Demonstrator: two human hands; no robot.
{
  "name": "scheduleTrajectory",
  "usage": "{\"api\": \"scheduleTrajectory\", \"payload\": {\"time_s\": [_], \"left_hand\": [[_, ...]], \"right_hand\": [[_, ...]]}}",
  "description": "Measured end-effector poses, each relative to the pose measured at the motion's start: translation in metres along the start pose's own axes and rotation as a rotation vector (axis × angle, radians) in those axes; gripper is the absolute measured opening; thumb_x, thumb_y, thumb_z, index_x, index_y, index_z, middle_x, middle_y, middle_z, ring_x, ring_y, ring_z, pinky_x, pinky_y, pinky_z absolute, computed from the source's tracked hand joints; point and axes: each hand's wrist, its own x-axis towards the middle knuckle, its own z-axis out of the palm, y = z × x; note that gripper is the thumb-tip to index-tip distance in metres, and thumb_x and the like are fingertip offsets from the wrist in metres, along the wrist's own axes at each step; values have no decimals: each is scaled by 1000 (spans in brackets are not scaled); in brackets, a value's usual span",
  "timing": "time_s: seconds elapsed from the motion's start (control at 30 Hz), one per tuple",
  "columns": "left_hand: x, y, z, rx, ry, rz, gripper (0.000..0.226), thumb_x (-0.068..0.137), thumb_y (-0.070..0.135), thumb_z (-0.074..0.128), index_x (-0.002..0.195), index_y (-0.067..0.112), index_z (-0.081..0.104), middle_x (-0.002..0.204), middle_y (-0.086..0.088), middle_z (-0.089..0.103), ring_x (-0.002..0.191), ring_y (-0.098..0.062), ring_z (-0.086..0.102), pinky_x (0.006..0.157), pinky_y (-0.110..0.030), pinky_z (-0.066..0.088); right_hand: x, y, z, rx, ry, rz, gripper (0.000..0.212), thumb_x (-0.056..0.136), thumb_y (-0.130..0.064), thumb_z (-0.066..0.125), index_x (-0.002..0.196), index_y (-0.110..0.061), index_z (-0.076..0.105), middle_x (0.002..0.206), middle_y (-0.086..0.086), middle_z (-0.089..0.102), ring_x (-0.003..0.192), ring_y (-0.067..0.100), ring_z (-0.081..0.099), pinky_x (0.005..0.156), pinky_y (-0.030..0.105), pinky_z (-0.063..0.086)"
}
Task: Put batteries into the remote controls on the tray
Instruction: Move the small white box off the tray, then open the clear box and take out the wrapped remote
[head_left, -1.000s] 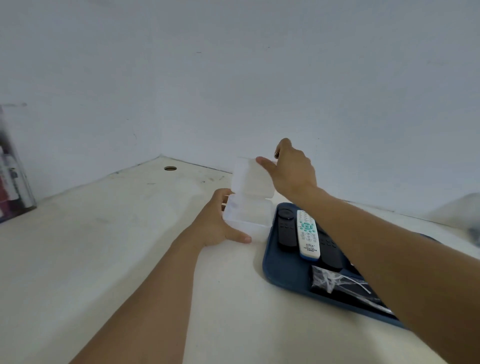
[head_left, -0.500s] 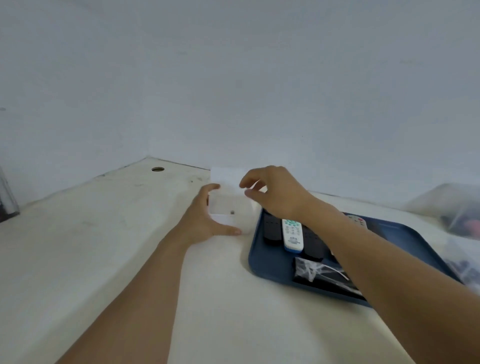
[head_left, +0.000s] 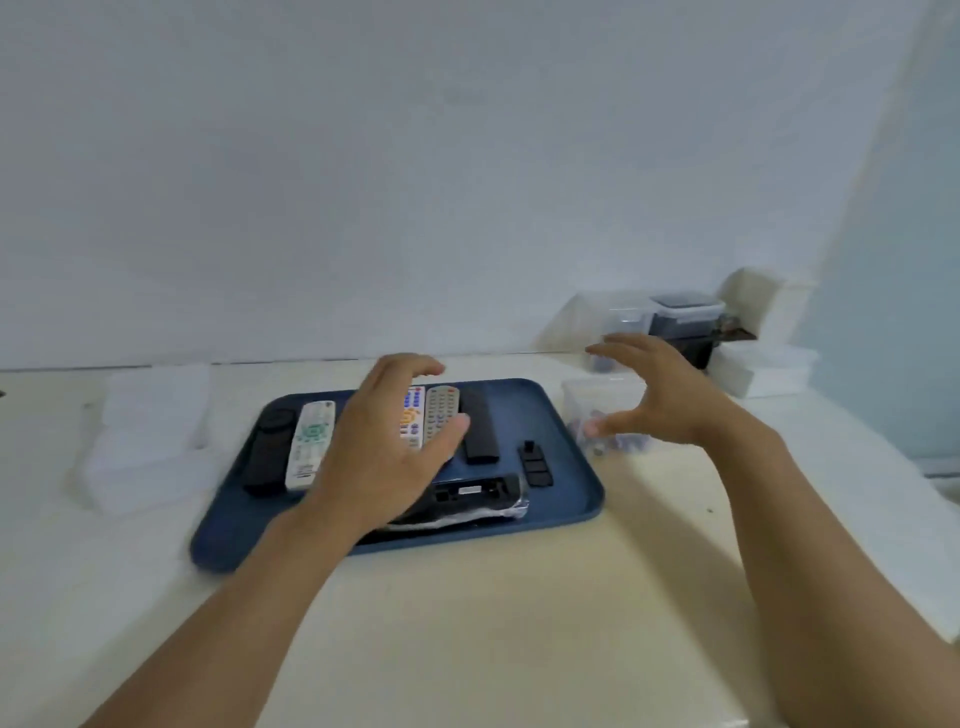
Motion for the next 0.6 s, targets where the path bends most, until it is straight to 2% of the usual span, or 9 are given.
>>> {"api": "scheduleTrajectory", "payload": {"time_s": [0.07,0.1,0.2,0.27,0.37,0.47,0.53,0.6], "left_hand": [[14,24,39,-59,-203,-34,57,83,36,79,133,30,52,133,16,51,118,1,49,102,-22,42],[23,34,60,-69,-286,-46,69,82,39,81,141,30,47,141,15,47,125,1,44,106,-21,38],[46,48,99,-45,-504,-122,101,78,45,83,158,28,23,162,10,25,144,-9,29,110,-20,25],[58,49,115,-29,-573,-155,112,77,43,84,161,25,12,167,8,16,150,-11,21,110,-21,20],[68,42,133,-33,-589,-194,113,79,35,85,161,25,8,166,2,21,149,-17,25,112,-25,25],[63,29,149,-47,-520,-214,99,82,27,83,158,30,19,151,-6,44,134,-22,47,111,-36,40],[59,20,159,-53,-430,-225,87,84,21,79,153,34,27,138,-6,54,118,-22,59,102,-45,51],[58,16,164,-73,-376,-235,83,85,18,78,149,36,30,135,-4,57,110,-22,64,96,-46,54]], "right_hand": [[2,15,5,-120,-79,11,101,57,-69,81,146,-47,38,160,-15,27,150,17,20,117,62,17],[2,22,7,-139,-124,29,104,55,-68,82,146,-48,37,159,-17,28,150,16,22,116,65,17],[3,27,11,-151,-217,40,100,63,-57,85,149,-47,35,159,-16,32,146,17,33,116,60,23],[1,35,13,-153,-183,-24,89,75,-53,80,151,-44,34,161,-15,29,146,16,32,117,52,28],[0,41,14,-148,-98,-131,68,87,-52,69,149,-41,42,158,-14,36,144,13,37,115,40,34],[2,43,20,-201,17,-206,53,94,-55,56,145,-38,50,148,-11,52,130,17,54,101,40,46],[2,45,25,-249,75,-242,57,93,-64,42,142,-36,52,142,-9,59,121,19,60,91,42,51],[2,46,28,-288,125,-250,64,91,-70,31,138,-35,55,134,-8,65,113,19,64,83,41,53]]}}
